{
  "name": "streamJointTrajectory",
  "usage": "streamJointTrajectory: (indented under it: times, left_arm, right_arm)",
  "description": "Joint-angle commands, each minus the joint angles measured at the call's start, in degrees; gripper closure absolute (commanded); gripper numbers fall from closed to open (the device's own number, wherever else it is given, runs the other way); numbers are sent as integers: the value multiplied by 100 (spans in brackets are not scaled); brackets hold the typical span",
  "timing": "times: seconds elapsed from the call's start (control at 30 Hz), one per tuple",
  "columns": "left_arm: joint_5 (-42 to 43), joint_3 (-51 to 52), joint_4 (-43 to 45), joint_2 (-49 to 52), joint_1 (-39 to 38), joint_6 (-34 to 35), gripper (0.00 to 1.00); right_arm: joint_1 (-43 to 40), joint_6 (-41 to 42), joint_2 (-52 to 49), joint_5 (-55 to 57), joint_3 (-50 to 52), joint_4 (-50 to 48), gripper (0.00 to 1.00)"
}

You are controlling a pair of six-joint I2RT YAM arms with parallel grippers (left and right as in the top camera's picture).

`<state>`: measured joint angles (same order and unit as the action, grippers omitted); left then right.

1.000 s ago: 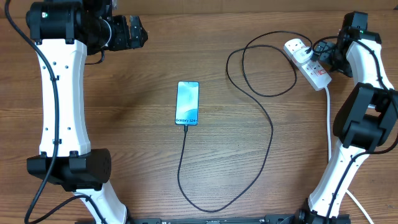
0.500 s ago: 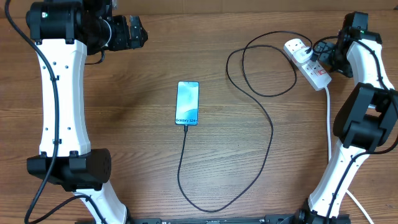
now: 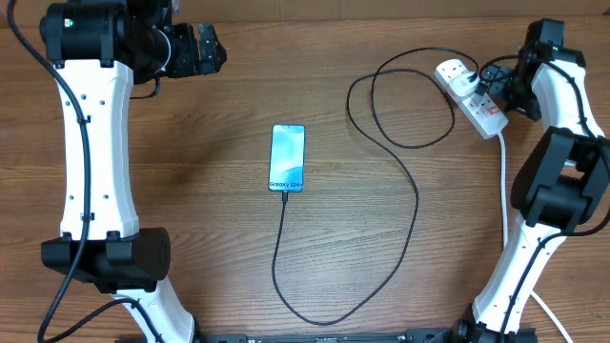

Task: Plug charger to phone and switch on socket

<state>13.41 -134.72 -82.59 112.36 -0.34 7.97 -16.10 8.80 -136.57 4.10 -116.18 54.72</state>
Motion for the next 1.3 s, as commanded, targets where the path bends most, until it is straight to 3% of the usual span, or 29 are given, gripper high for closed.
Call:
streamJointTrajectory:
  times: [0.0,0.37,0.67,1.27]
  left_arm:
    - [-46,-2,9,24,-4,-90,0]
    - [-48,-2,9,24,-4,-90,0]
    - [-48,-2,9,24,-4,-90,0]
    - [-46,-2,9,24,-7,-90,0]
  right_arm:
    - [-15,-35,-328,-173,70,44,0]
    - [-66,-28,-396,-273,-168,221,0]
    - [-203,339,175,-39,-852,409,0]
    - [-282,474,-120,-385,-164,-92,0]
